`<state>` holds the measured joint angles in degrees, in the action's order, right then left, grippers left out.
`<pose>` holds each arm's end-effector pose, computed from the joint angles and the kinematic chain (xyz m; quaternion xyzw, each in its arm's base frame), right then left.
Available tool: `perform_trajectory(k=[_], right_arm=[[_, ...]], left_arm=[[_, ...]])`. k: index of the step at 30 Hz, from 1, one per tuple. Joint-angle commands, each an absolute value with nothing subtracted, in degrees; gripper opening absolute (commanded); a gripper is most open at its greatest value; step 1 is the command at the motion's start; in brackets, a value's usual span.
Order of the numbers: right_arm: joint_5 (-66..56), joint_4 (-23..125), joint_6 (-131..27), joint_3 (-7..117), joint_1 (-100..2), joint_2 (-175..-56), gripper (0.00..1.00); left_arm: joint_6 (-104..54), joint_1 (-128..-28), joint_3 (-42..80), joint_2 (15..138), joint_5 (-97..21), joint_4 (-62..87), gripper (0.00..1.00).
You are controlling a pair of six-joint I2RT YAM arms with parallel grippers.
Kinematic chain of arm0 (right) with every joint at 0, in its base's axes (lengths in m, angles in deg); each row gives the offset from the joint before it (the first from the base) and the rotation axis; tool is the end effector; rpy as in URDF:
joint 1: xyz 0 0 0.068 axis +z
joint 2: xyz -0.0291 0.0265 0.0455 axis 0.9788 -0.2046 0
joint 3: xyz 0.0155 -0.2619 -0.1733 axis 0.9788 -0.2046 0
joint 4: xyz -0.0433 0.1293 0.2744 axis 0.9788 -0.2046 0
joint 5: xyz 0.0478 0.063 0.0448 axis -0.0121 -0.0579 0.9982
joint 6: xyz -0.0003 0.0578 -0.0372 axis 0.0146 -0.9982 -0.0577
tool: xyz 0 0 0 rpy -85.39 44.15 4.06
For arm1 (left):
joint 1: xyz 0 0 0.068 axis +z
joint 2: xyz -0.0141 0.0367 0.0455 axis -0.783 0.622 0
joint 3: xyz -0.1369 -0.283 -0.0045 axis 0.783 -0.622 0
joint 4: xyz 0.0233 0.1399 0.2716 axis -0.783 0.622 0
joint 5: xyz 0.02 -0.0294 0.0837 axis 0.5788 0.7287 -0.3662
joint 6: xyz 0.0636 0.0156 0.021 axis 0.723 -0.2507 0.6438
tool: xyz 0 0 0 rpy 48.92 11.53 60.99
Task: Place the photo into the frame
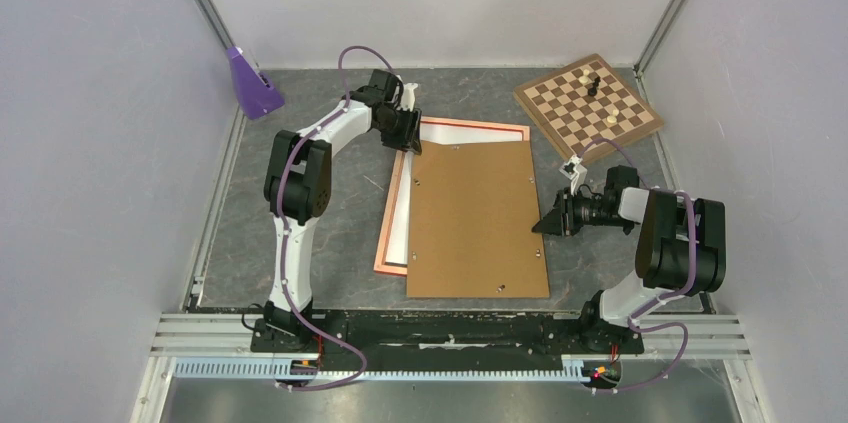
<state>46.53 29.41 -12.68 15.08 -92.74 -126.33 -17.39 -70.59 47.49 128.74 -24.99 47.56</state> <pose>0.2675 -0.0201 0.1106 -0.1829 0.8472 0.4158 0.2757 0.5209 -0.2013 0.1650 0.1717 0.9356 -0.2247 0.2114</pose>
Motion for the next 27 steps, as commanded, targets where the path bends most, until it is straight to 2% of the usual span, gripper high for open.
perform_trajectory(k=[1, 16, 27], right_arm=[[36.86, 34.75, -9.38, 15.23, -93.54, -126.06, 0.00], [31.19, 37.19, -12.83, 14.80, -93.53, -125.70, 0.00], [30.68, 37.44, -13.31, 14.72, -93.49, -125.64, 0.00]], left_arm=[[-11.98, -70.47, 49.20, 129.44, -39.15, 48.75, 0.52], [-8.61, -72.00, 55.16, 134.92, -44.44, 55.93, 0.53], [-8.04, -72.77, 59.28, 138.18, -45.39, 60.82, 0.57]])
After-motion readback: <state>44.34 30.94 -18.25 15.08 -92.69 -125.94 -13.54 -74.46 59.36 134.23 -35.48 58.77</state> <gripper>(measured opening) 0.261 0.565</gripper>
